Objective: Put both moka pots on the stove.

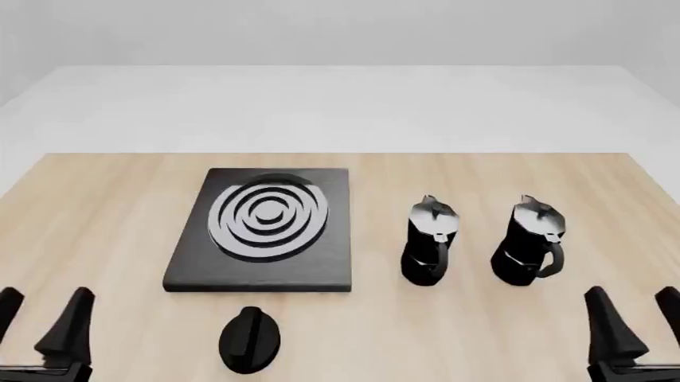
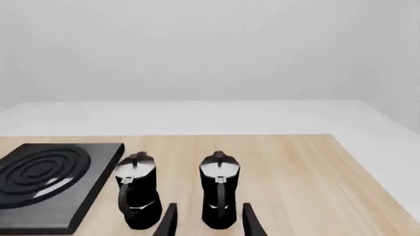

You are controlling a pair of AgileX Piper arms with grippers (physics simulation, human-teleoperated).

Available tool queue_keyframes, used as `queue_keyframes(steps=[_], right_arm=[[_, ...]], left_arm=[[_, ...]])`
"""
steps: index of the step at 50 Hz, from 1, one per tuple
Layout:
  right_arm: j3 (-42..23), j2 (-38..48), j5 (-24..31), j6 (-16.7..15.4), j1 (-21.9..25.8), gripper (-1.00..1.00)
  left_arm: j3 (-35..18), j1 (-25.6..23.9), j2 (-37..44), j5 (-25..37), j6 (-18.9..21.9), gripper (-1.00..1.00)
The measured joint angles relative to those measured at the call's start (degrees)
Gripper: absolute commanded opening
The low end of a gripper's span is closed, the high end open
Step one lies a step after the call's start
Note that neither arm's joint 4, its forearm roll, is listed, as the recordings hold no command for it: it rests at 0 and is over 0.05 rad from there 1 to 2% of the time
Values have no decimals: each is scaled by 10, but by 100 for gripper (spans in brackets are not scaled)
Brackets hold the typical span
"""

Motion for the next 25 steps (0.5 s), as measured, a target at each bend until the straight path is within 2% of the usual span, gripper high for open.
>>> queue_keyframes(steps=[14, 25], right_arm=[[-19, 6, 13, -4, -1, 100], [-99, 42, 45, 9, 28, 100]], left_arm=[[-1, 0, 2, 0, 0, 100], [-1, 0, 2, -1, 0, 100]])
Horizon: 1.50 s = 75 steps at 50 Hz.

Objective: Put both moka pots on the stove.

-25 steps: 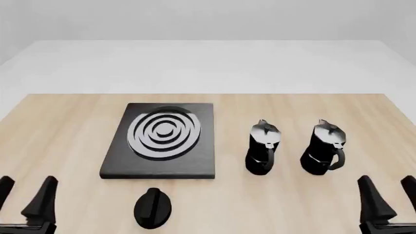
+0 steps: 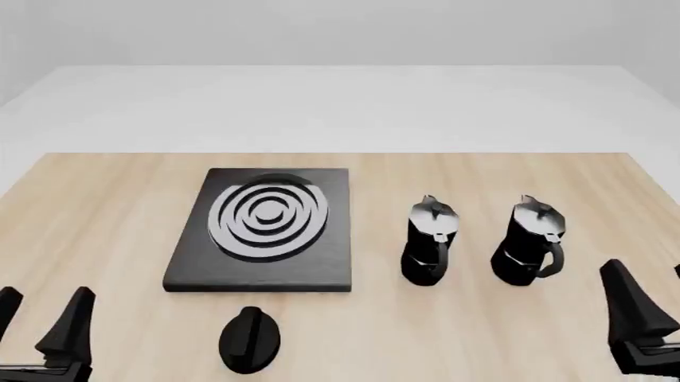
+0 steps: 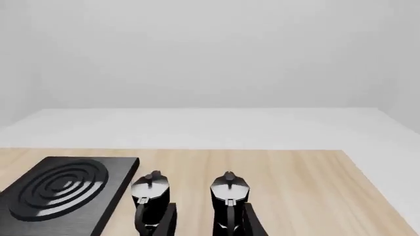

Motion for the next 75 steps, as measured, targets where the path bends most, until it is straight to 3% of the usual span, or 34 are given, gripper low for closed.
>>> queue_keyframes(steps=[12, 27, 34, 56, 75], right_arm=[[-92, 95, 3, 15, 61, 100], [-148, 279, -69, 107, 129, 100], [-165, 345, -83, 131, 136, 100], [-181, 507, -103, 119, 151, 100], [-188, 588, -110, 93, 158, 100]], left_arm=[[0, 0, 0, 0, 0, 100], [0, 0, 0, 0, 0, 100], [0, 0, 0, 0, 0, 100], [0, 0, 0, 0, 0, 100], [0, 0, 0, 0, 0, 100]])
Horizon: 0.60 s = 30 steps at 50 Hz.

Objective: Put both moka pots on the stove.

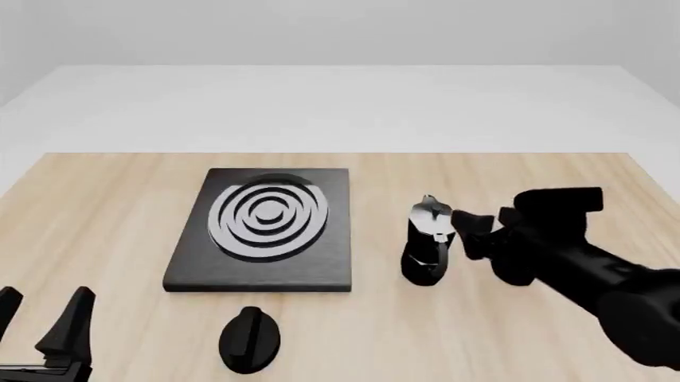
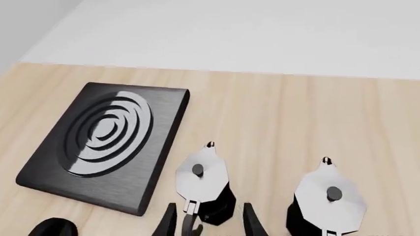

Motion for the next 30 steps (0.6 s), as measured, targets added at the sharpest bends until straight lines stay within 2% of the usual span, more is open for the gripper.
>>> queue_keyframes(steps=[12, 30], right_arm=[[1, 40, -17, 7, 13, 100], [-1, 104, -47, 43, 39, 100]], left_arm=[[0, 0, 0, 0, 0, 100], [0, 0, 0, 0, 0, 100]])
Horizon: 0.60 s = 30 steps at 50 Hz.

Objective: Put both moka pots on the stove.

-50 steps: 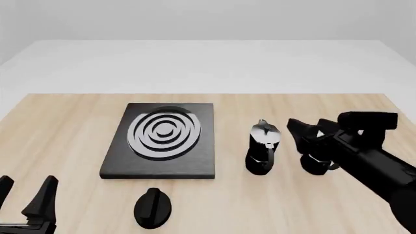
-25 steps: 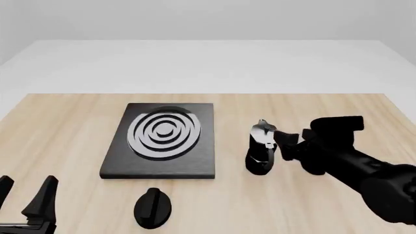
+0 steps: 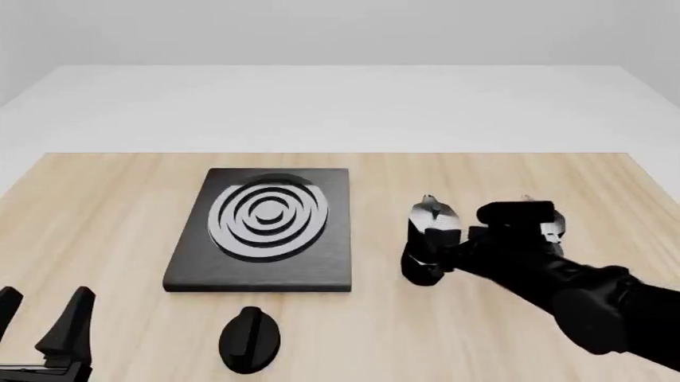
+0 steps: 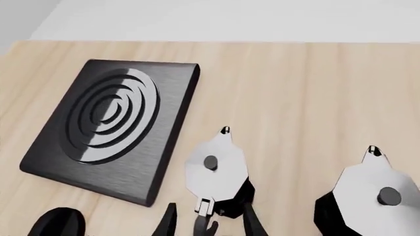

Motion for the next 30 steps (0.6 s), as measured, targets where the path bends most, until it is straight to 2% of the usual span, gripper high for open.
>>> queue_keyframes(steps=[11, 30], right_arm=[[-3, 34, -17, 20, 11, 100], [-6, 77, -39, 36, 16, 100]], left_arm=[[0, 0, 0, 0, 0, 100], [0, 0, 0, 0, 0, 100]])
